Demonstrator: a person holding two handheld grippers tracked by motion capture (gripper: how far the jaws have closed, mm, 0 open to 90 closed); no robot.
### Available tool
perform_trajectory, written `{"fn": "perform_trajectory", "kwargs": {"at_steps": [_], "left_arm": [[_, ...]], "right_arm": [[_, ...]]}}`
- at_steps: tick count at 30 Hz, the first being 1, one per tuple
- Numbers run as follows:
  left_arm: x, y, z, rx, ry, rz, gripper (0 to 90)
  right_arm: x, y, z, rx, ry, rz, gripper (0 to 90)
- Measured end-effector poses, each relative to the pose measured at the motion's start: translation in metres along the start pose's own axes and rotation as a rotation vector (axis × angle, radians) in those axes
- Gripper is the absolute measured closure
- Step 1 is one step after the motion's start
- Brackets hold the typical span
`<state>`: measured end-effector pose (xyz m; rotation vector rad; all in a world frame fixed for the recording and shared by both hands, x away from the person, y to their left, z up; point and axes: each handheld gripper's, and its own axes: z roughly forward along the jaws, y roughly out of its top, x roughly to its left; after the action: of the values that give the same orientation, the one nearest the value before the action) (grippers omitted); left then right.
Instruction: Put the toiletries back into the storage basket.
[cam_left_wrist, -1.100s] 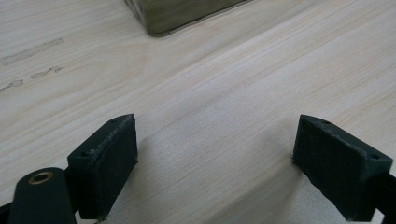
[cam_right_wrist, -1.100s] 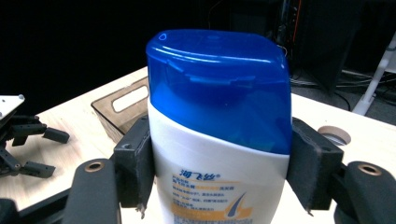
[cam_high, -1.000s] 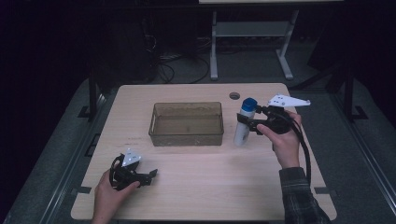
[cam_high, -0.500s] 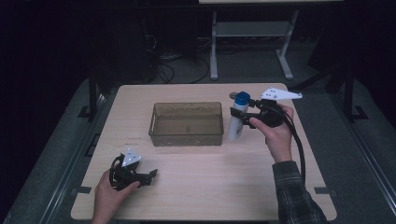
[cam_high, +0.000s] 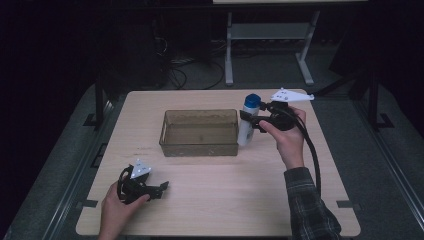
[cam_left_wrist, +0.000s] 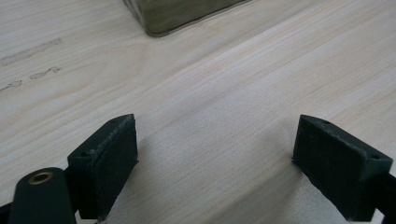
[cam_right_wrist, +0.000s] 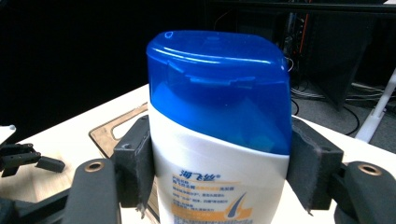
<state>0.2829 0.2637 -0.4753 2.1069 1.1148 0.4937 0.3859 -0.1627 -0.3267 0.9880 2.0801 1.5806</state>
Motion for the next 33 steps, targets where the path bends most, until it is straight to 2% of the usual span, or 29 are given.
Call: {"fn": "perform_trajectory", "kwargs": {"at_steps": [11,18,33], "left_arm": [[0.0,0.0,0.0,0.001,-0.002,0.002,12.6],[0.0,0.0,0.0,0.0,-0.005,0.003,12.6],[0.0,0.0,0.0,0.001,-0.006,0.007,12.6]], "right_arm": [[0.005,0.007,0.015,0.0,0.011,-0.009,33.4],[0.011,0.008,0.03,0.016,0.019,-0.02,33.5],[0.015,0.007,0.049,0.044,0.026,-0.031,33.5]]}}
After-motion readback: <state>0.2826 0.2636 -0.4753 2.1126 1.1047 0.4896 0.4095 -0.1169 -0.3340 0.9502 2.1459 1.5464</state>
